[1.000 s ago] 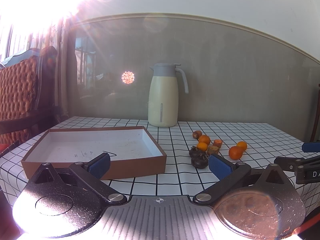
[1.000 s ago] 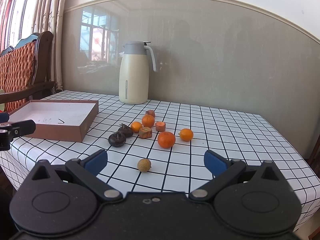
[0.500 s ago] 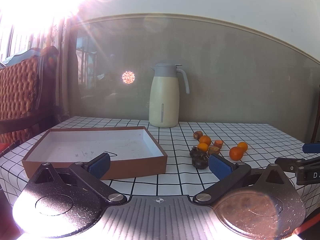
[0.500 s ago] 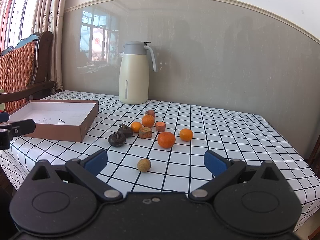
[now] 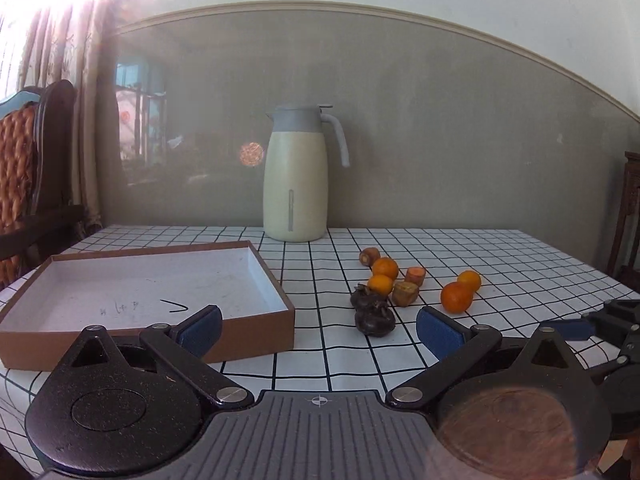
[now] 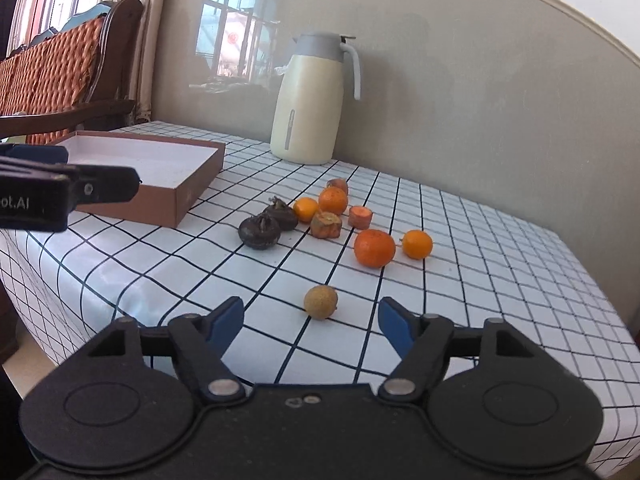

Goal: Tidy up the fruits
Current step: 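Grasp the tan longan with the right gripper while the left grasps a dark mangosteen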

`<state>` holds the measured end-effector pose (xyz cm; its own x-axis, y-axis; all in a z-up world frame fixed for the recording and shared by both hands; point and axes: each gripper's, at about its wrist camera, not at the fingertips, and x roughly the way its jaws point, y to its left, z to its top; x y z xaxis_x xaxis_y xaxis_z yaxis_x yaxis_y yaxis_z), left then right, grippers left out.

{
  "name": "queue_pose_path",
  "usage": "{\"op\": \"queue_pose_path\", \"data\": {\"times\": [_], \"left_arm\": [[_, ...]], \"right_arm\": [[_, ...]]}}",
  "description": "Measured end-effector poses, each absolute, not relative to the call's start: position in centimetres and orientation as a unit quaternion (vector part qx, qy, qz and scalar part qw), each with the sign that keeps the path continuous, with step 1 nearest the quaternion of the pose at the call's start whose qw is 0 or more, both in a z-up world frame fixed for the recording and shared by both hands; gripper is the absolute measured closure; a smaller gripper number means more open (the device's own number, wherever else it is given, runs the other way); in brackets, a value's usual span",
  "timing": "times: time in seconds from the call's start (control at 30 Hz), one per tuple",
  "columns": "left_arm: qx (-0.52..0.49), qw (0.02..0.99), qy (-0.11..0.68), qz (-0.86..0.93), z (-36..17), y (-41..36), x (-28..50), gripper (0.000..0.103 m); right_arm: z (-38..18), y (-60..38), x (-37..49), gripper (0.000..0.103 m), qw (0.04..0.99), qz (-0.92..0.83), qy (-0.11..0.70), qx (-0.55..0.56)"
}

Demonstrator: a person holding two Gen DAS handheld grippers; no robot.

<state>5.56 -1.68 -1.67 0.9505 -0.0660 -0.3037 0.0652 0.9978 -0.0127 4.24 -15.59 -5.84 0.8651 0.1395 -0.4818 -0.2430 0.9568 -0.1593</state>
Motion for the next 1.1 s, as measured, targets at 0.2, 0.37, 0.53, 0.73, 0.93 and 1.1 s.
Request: {"op": "queue_pose_path", "data": {"times": [0.2, 0.37, 0.53, 0.73, 0.93, 1.1], "left_arm": [[0.002, 0.983, 0.176, -0.049, -3.8, -3.4, 8.7, 0.0], [-0.005, 0.981, 0.185, -0.053, -4.9, -4.7, 10.7, 0.0], [-0.001, 0.978, 0.198, -0.06, -5.7, -5.8, 11.9, 0.0], [0.012, 0.975, 0.209, -0.07, -6.6, -7.7, 13.9, 0.0], [0.034, 0.974, 0.215, -0.063, -7.4, -9.1, 16.0, 0.004], [0.039, 0.97, 0.229, -0.063, -7.7, -9.9, 17.6, 0.032]], "right_arm": [[-7.5, -15.8, 6.4, 0.062, 0.957, 0.096, 0.256, -0.097], [-7.7, -15.9, 8.4, 0.077, 0.957, 0.091, 0.259, -0.099], [-8.0, -17.6, 9.6, 0.082, 0.959, 0.077, 0.261, -0.077], [-7.9, -19.3, 11.6, 0.084, 0.96, 0.065, 0.263, -0.065], [-8.0, -20.1, 12.2, 0.084, 0.962, 0.057, 0.263, -0.053], [-8.0, -20.5, 12.8, 0.084, 0.963, 0.051, 0.261, -0.053]]}}
